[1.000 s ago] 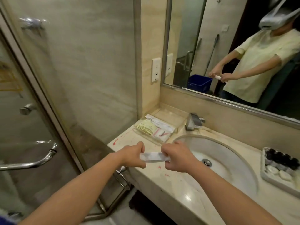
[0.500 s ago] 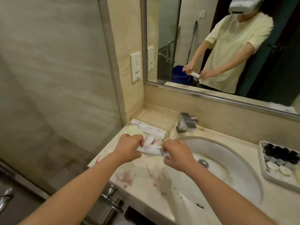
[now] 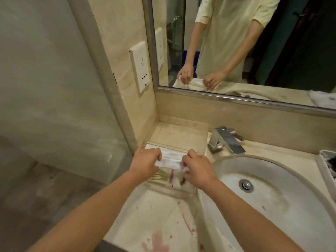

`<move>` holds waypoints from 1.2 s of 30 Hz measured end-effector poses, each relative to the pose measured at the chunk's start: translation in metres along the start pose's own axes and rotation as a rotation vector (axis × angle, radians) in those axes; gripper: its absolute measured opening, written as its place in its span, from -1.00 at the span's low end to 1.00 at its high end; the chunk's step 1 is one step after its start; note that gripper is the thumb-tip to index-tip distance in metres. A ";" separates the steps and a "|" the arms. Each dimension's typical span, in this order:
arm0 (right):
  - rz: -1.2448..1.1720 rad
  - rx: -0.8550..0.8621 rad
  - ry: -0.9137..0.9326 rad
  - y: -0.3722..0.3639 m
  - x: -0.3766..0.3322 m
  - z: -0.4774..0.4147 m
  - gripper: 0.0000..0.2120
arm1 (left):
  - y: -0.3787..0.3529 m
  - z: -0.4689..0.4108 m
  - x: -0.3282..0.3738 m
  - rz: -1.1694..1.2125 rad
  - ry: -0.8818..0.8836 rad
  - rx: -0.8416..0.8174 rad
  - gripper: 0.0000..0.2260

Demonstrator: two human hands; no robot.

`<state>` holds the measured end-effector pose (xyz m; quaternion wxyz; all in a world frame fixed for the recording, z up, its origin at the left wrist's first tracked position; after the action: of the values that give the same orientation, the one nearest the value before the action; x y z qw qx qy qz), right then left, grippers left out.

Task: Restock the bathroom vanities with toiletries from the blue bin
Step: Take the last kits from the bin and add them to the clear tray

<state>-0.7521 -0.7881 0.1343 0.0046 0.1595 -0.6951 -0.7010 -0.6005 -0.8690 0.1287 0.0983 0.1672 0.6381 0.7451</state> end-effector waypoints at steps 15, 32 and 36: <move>0.058 0.043 -0.188 -0.043 0.023 -0.042 -0.80 | -0.031 -0.056 -0.012 -0.068 -0.064 0.098 -0.84; -0.004 -0.100 -0.195 -0.058 -0.001 -0.013 -0.52 | -0.037 -0.021 -0.013 0.022 -0.105 0.057 -0.60; -0.051 -0.188 -0.214 -0.063 -0.006 -0.007 -0.27 | -0.045 -0.008 -0.016 -0.022 -0.131 -0.068 -0.41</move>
<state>-0.7309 -0.7915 0.0745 -0.0727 0.1003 -0.6185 -0.7760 -0.5914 -0.8746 0.0813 0.1536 0.2050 0.6066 0.7526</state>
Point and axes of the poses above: each hand's wrist, its own z-axis away from the middle knuckle, its own y-axis out of the back of the hand, x = y × z, the point moved 8 cm from there along -z, towards the middle knuckle, and after that the axes turned 12 degrees about y, right-handed, at the moved point
